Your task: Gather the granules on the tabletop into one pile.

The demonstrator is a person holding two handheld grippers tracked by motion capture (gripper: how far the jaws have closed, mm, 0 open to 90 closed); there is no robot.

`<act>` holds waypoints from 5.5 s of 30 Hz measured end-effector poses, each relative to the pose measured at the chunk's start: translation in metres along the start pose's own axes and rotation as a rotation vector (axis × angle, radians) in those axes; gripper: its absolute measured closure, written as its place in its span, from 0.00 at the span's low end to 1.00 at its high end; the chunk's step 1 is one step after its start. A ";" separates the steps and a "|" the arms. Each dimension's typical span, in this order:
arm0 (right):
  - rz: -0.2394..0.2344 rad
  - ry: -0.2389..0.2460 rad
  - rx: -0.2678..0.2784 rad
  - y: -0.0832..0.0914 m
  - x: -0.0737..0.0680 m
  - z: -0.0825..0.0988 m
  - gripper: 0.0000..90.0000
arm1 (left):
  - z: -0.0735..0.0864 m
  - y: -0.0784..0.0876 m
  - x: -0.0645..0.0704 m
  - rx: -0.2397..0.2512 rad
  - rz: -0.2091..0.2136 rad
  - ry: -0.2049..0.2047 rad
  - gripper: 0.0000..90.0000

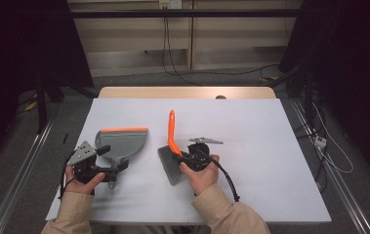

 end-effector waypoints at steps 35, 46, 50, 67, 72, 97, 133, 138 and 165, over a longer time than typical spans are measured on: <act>0.084 -0.007 -0.010 0.037 0.047 -0.014 0.78 | 0.001 -0.002 0.001 -0.005 -0.002 -0.006 0.07; 0.094 -0.031 -0.006 0.044 0.057 -0.017 0.78 | 0.002 -0.002 0.001 -0.007 -0.003 -0.005 0.07; 0.065 -0.056 0.009 0.044 0.054 -0.020 0.79 | 0.002 -0.003 0.001 -0.007 -0.002 -0.007 0.07; -0.011 -0.118 0.036 -0.025 0.009 -0.040 0.79 | 0.002 -0.004 -0.001 -0.006 0.000 0.003 0.07; 0.034 -0.167 -0.001 -0.036 0.021 -0.032 0.79 | 0.002 -0.003 -0.002 -0.005 -0.001 0.002 0.07; 0.097 -0.233 0.001 0.036 0.063 -0.021 0.79 | 0.000 -0.004 0.003 -0.005 0.000 -0.013 0.07; -0.591 0.353 -0.248 0.031 0.057 -0.030 0.79 | 0.002 -0.004 -0.001 -0.005 -0.012 0.003 0.07; -0.622 0.408 -0.248 0.025 0.059 -0.035 0.79 | 0.002 -0.004 -0.002 -0.008 -0.015 0.006 0.07; -0.640 0.431 -0.167 0.025 0.055 -0.062 0.79 | 0.004 -0.005 -0.003 -0.015 -0.013 0.002 0.07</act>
Point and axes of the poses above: each handheld gripper's, and its own axes: y roughly backward along the jaws, z roughly out of its underside, x roughly to its right, the point moved 7 cm from there along -y, roughly forward along the jaws, and after that the axes turned 14 degrees about x, right-handed, at the moved point
